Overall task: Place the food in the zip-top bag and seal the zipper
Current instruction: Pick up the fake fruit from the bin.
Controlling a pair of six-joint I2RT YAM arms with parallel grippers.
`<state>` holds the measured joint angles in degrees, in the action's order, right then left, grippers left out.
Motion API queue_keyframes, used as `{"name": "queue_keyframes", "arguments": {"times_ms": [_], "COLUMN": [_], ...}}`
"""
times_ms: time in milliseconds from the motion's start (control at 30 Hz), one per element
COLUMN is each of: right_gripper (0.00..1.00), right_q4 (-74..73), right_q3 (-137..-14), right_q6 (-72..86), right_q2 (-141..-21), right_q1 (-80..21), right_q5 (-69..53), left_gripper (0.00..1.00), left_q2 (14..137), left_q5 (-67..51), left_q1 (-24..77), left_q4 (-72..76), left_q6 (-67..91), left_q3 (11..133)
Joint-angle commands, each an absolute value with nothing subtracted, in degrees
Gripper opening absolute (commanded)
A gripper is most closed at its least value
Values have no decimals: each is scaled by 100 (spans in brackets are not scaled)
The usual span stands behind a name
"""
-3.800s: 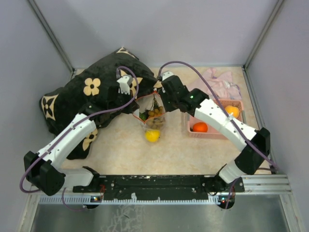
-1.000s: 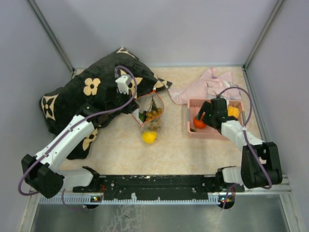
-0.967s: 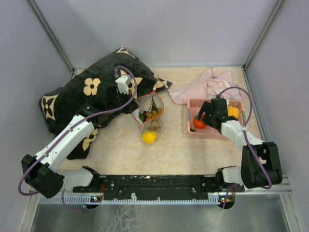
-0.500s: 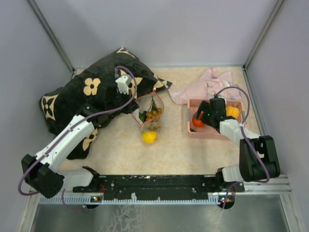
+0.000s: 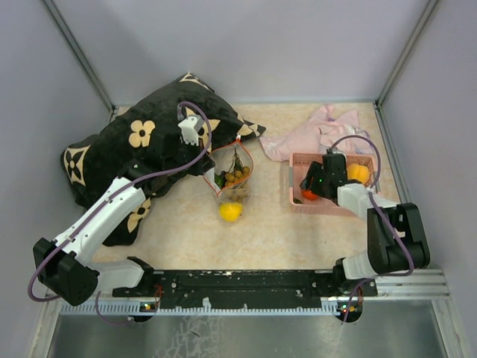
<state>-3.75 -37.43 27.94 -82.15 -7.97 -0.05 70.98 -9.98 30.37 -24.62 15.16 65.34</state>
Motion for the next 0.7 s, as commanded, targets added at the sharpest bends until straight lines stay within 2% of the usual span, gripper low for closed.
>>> {"name": "queue_keyframes", "arguments": {"times_ms": [0, 133, 267, 400, 667], "right_gripper": [52, 34, 21, 17, 15], "right_q4": [-827, -1166, -1559, -1940, -2655], "right_q3": [-3919, -4046, -4256, -4568, -5492], "right_q6": [2481, 2296, 2193, 2171, 2266], "right_q2": [-7722, -7275, -6798, -6358, -5836], "right_q1": [-747, -744, -751, -779, -1244], "right_q5": [219, 313, 296, 168, 150], "left_gripper": [0, 0, 0, 0, 0], "left_q2": [7040, 7040, 7040, 7031, 7031], "left_q5": [-1063, -1076, -1095, -1091, -1135], "left_q1": [3004, 2997, 3004, 3001, 2990], "left_q4": [-2335, -2328, -2335, -2332, -2329], "left_q6": [1477, 1477, 1477, 1475, 1484], "left_q3": [6593, 6596, 6595, 6599, 6606]}}
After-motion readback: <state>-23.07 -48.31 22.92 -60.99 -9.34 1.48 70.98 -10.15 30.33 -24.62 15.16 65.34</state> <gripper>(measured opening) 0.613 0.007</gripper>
